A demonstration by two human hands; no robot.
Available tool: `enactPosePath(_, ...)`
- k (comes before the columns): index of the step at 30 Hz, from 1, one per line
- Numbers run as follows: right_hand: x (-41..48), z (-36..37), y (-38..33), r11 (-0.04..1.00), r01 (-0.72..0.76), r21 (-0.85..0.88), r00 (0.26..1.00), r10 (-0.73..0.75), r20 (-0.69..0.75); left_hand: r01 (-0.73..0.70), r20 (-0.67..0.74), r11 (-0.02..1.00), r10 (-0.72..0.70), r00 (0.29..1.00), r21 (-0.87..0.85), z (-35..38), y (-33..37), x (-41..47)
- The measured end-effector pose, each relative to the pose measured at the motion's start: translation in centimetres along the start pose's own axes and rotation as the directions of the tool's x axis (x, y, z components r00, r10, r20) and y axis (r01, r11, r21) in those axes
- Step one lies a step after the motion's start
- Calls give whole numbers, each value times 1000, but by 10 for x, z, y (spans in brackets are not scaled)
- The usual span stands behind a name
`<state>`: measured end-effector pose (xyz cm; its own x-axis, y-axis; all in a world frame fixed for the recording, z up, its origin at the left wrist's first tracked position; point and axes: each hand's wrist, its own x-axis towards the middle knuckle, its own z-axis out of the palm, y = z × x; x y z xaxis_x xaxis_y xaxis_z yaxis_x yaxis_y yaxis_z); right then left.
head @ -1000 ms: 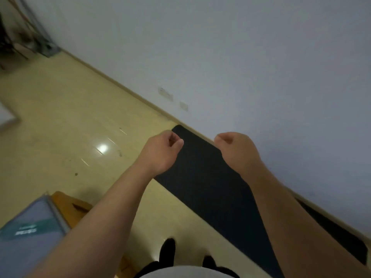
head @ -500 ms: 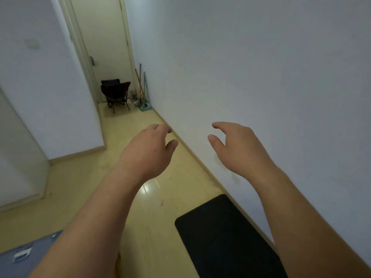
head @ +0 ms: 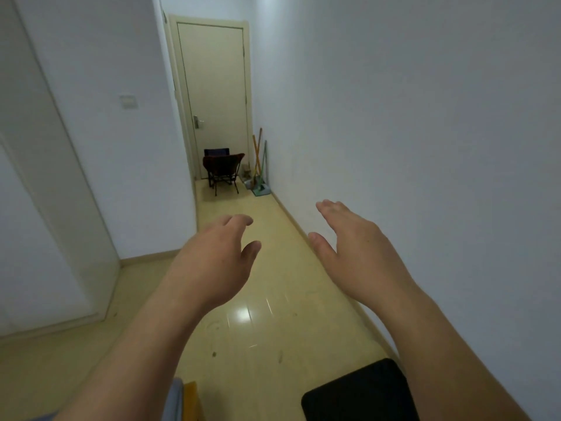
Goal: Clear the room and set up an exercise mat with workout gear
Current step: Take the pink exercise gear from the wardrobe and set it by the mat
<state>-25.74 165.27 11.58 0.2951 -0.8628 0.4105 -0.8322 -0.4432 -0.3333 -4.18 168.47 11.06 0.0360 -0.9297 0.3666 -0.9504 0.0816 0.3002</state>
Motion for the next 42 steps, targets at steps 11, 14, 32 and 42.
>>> enactPosePath(11, 166, 92, 28, 977, 205, 57, 972, -211, 109, 116, 15, 983, -119, 993, 144, 46, -79, 110)
enactPosePath(14, 213, 120, 23, 953, 283, 112, 940, -299, 165, 206, 0, 965, -209, 978, 162, 46, -98, 133)
enactPosePath(32, 524, 349, -152, 697, 669, 258, 647, -717, 258, 672, -295, 733, -622, 725, 106, 46, -392, 283)
enactPosePath(42, 668, 472, -290, 573, 709, 412, 536, -817, 214, 782, -351, 615, -713, 607, 103, 12, -560, 363)
